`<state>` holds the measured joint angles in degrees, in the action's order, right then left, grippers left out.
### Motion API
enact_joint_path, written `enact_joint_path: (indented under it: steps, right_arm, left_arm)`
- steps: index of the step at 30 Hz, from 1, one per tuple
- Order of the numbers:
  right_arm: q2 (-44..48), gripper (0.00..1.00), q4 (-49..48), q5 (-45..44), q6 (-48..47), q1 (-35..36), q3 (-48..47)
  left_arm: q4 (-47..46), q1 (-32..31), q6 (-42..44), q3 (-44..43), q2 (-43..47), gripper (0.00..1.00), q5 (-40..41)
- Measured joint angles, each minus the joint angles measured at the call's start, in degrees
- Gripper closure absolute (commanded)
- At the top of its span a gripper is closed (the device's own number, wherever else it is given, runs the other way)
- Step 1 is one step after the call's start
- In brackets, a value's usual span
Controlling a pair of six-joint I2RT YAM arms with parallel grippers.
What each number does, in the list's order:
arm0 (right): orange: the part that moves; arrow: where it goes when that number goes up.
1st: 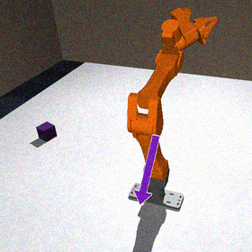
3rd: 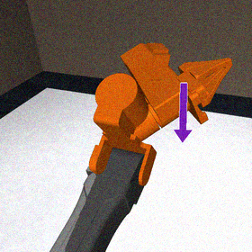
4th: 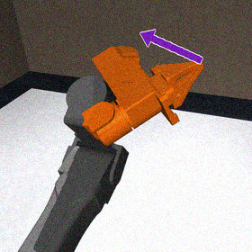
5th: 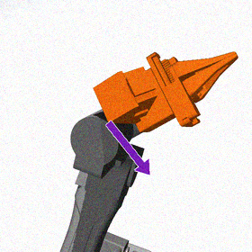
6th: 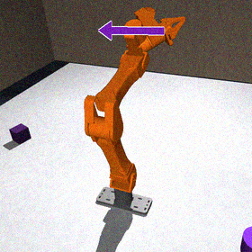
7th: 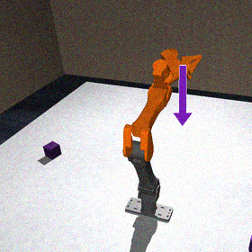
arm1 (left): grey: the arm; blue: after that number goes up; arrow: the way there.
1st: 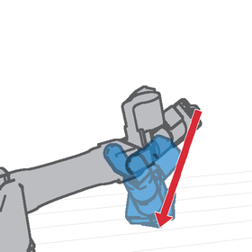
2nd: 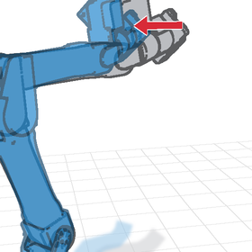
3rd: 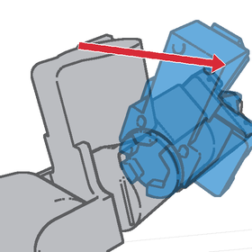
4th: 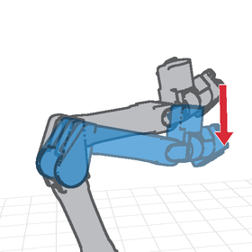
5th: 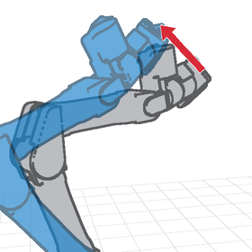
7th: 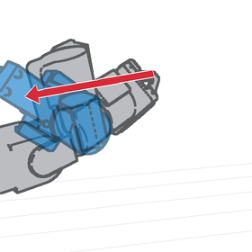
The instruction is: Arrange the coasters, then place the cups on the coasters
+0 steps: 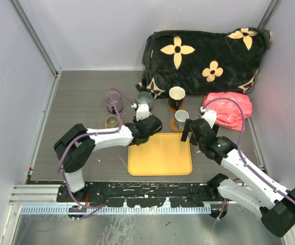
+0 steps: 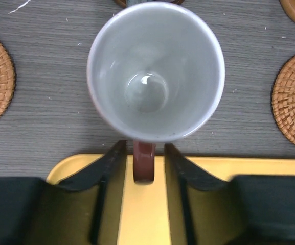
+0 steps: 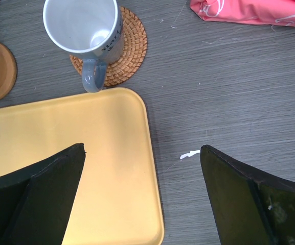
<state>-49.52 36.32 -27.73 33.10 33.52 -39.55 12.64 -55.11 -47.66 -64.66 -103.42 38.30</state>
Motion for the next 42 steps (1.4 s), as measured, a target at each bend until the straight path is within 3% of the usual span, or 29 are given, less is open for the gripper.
enact_joint_path:
  steps: [14, 20, 30, 37, 42]
  right_arm:
    - [0.0, 0.0, -0.02, 0.04, 0.0, 0.0, 0.0]
    - [-0.15, 0.0, -0.35, 0.42, -0.02, 0.0, 0.0]
    - [-1.16, 0.0, -2.32, 0.57, -0.5, 0.0, 0.0]
    - [-3.61, 0.0, -5.46, 0.57, -1.84, 0.0, -0.2]
    - [-7.56, 0.0, -6.51, 0.52, -2.93, 0.0, -2.08]
  left_arm:
    - [0.48, -0.02, -0.96, 0.0, 0.0, 0.53, 0.28]
    - [2.14, -0.44, -0.72, 0.0, 0.57, 0.45, 0.74]
    - [9.33, -1.42, 0.74, -0.39, 10.01, 0.33, 1.99]
    - [15.1, -1.46, 4.44, -3.52, 16.26, 0.1, 2.91]
    - [18.29, -1.44, 7.37, -3.98, 20.04, 0.02, 4.0]
